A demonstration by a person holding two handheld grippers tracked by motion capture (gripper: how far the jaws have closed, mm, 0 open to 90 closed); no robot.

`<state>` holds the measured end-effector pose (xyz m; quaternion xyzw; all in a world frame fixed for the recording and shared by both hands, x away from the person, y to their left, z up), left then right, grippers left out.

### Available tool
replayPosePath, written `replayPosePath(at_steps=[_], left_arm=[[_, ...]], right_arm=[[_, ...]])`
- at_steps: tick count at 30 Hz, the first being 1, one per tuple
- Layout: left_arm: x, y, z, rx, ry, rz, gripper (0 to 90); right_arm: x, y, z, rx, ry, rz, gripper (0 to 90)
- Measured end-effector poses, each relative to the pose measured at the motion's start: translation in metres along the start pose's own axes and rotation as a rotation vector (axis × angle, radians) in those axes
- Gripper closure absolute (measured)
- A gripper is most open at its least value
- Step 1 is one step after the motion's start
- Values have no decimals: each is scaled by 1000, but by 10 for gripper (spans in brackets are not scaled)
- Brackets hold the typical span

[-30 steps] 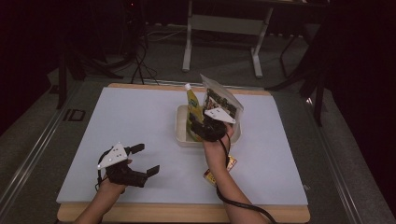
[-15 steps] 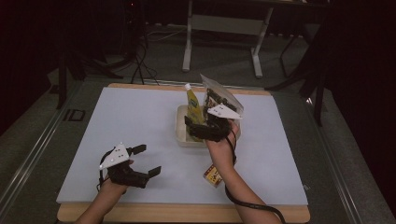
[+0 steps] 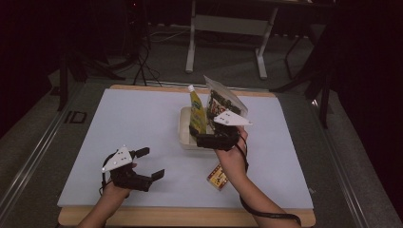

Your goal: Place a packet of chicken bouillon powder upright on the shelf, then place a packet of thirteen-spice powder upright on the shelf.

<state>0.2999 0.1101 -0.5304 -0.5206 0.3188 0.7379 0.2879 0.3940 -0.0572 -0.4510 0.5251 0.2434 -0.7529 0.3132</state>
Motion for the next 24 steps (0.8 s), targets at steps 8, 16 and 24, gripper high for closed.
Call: replayPosePath(at_steps=[8, 16, 24], left_arm=[[0, 5, -4, 5, -16, -36, 6], [-1, 15, -5, 39, -30, -16, 12], [-3, 29, -16, 70, -129, 24, 25]], right_arm=[[4, -7, 34, -83, 14, 34, 160], [12, 3, 75, -84, 11, 74, 157], [20, 18, 113, -36, 18, 103, 151]])
Point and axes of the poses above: each handheld gripper's, and its own axes: z roughly backward along the jaws, x roughly out of its underside, y roughly to its right, the point moved 9 cm from there along -z, roughly forward along the jaws, and after that the axes turned 1 degree about -x, right-handed, at the moved point
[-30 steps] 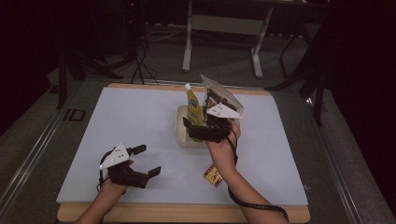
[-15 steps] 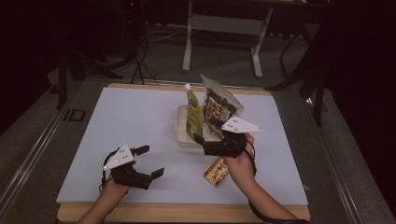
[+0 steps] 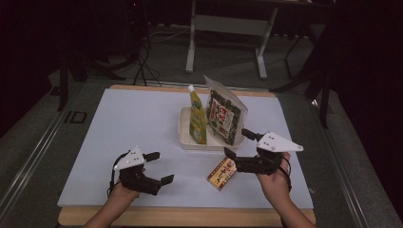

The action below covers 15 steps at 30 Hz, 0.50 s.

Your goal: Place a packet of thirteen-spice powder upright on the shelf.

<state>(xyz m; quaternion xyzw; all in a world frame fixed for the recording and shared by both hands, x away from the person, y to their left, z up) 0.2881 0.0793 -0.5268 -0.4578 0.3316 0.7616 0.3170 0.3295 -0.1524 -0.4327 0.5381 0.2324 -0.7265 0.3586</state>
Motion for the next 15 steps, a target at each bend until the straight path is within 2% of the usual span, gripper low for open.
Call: replayPosePath(at_steps=[4, 8, 10, 11, 13, 15], left_arm=[[1, 4, -9, -2, -39, 8, 22], [1, 9, -17, 2, -56, 9, 14], [1, 11, -21, -10, -61, 6, 12], [0, 14, -24, 0, -65, 10, 12], [0, 16, -29, -12, -76, -5, 2], [-2, 19, -35, -3, -84, -14, 2]], right_arm=[[6, 0, 15, 5, -10, -4, 145], [11, -1, 26, 11, -10, -8, 144], [13, -3, 31, 5, -1, -19, 143], [15, -4, 33, 7, -1, -23, 143], [20, -7, 35, 1, -8, -24, 142], [24, -8, 37, 15, -14, -6, 142]])
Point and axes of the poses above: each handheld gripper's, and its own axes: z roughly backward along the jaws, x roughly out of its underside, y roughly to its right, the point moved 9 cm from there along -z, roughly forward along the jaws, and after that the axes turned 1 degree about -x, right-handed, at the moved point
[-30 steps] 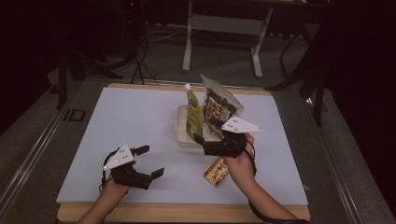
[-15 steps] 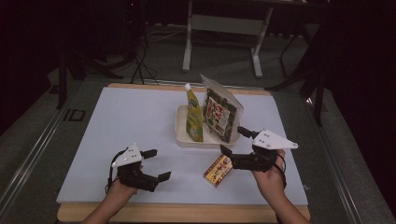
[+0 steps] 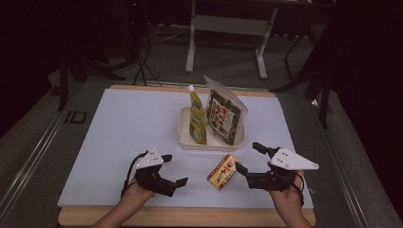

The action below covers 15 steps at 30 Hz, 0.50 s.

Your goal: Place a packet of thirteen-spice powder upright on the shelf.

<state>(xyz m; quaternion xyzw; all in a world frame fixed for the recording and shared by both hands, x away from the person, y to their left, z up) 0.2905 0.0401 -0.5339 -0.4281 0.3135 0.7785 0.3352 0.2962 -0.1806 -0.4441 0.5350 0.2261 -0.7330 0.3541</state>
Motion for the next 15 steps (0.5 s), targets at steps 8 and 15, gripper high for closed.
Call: replayPosePath(at_steps=[8, 15], left_arm=[[-9, 17, -28, 29, -44, -2, 2], [-11, 26, -60, 28, -82, 31, 3]], right_arm=[[15, 1, 8, 36, -1, -1, 139], [20, 6, 11, 63, -3, -3, 136]])
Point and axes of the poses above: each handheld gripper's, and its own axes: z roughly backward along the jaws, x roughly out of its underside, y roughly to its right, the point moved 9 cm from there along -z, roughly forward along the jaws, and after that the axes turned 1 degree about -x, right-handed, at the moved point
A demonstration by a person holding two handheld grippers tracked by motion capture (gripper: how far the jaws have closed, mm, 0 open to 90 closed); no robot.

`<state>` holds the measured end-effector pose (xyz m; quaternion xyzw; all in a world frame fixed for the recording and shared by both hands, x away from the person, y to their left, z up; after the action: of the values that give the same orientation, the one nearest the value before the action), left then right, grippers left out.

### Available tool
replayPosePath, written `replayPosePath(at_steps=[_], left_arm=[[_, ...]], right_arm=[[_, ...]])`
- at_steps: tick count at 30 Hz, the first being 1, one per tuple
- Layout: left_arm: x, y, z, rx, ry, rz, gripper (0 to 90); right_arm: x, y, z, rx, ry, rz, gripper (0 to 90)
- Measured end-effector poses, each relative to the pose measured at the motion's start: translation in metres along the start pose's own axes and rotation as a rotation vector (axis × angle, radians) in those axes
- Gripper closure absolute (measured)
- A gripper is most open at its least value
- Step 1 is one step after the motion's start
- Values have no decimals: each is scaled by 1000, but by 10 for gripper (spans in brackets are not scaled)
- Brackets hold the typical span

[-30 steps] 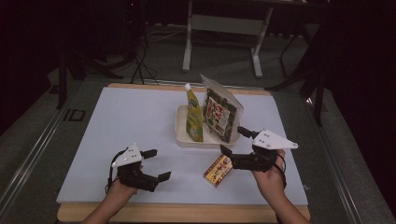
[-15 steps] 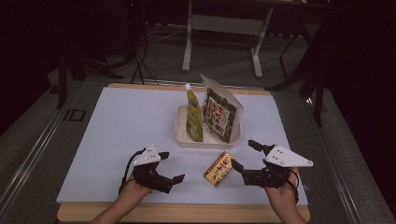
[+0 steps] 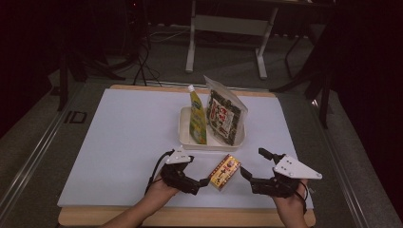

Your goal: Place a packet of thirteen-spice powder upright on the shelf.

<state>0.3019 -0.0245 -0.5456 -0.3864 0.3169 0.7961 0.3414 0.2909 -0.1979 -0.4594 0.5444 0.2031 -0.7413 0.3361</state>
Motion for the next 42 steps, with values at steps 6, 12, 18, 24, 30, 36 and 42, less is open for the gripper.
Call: replayPosePath(at_steps=[6, 12, 18, 24, 30, 36, 42], left_arm=[[4, 11, -30, 13, -77, -24, 3], [1, 17, -56, -8, -121, -59, 9], [1, 19, -79, -36, -167, -74, 44], [5, 15, -99, -83, -212, -65, 100], [10, 11, -113, -116, -279, -61, 142], [14, 10, -117, -189, -330, -116, 198], [14, 9, -112, -208, -313, -132, 307]], right_arm=[[0, 6, 2, 34, 7, -8, 135], [3, 6, 0, 43, -6, -6, 132], [5, 7, -1, 45, -15, -11, 131], [7, 9, -1, 53, -24, -12, 132], [9, 8, -3, 56, -34, -6, 132], [9, 8, -2, 58, -35, -8, 134], [8, 9, -2, 62, -33, -15, 134]])
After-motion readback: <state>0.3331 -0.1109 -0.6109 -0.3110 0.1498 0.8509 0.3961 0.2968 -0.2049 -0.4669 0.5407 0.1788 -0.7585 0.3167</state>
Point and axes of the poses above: each handheld gripper's, and its own axes: z roughly backward along the jaws, x roughly out of its underside, y roughly to its right, the point moved 9 cm from there along -z, roughly forward along the jaws, and after that the axes turned 1 degree about -x, right-handed, at the moved point
